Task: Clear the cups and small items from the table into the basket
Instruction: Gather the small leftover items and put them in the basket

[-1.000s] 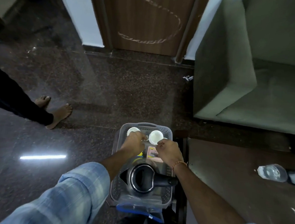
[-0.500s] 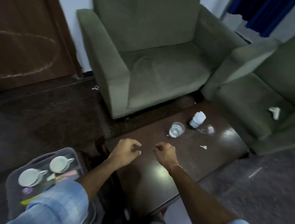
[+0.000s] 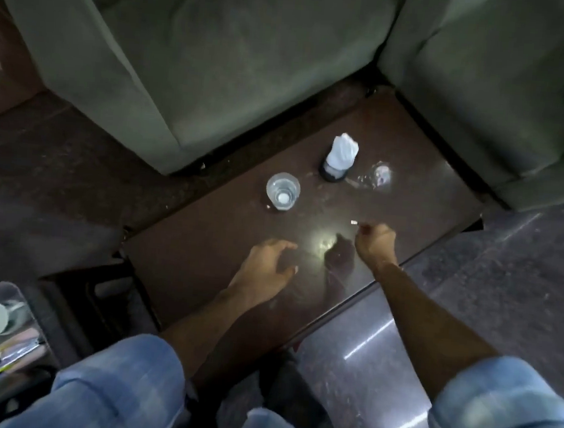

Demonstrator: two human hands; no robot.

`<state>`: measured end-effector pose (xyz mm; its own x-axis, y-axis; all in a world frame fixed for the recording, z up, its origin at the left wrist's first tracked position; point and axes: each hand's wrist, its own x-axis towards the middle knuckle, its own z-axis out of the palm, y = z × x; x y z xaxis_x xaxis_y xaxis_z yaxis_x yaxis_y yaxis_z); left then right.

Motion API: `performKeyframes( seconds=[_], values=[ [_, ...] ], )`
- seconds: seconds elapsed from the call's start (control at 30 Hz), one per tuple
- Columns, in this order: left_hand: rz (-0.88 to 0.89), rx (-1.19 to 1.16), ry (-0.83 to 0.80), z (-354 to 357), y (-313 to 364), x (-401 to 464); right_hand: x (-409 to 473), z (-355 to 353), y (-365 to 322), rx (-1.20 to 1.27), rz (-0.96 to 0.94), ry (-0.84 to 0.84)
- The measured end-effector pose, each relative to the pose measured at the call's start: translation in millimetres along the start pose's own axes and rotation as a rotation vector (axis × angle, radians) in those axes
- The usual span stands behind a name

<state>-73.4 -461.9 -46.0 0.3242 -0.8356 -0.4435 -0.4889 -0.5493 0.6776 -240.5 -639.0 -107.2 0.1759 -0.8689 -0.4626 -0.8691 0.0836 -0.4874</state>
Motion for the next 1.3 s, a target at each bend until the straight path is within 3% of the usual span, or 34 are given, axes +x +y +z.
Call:
performKeyframes(
  seconds=[0.2, 0.4, 0.7, 0.97, 1.17, 1.3],
  values=[
    [-0.064, -0.029, -0.047, 37.6, -20.3, 13.0, 68.7, 40.2, 30.0, -0.158, 0.008, -0.174],
    [-0.134, -0.057, -0.054, 48.2, -38.7, -3.2, 101.4, 49.0, 48.8, -0.339, -0.118, -0.144],
    [-0.18, -0.072, -0.023, 48.6, -41.8, -6.1, 117.3, 42.3, 50.6, -0.371, -0.051, -0.234],
    [-0.213, -0.085, -0.034, 44.8, -64.6, -18.3, 106.7, 49.2, 59.5, -0.352, -0.072, -0.112],
    [-0.223, -0.095, -0.054, 45.3, -69.4, -8.5, 107.0, 52.1, 61.5, -0.29, 0.096, -0.121],
    [-0.21, -0.123, -0.051, 46.9, -72.2, -12.1, 101.2, 52.4, 62.4, -0.23, 0.111, -0.091]
  ],
)
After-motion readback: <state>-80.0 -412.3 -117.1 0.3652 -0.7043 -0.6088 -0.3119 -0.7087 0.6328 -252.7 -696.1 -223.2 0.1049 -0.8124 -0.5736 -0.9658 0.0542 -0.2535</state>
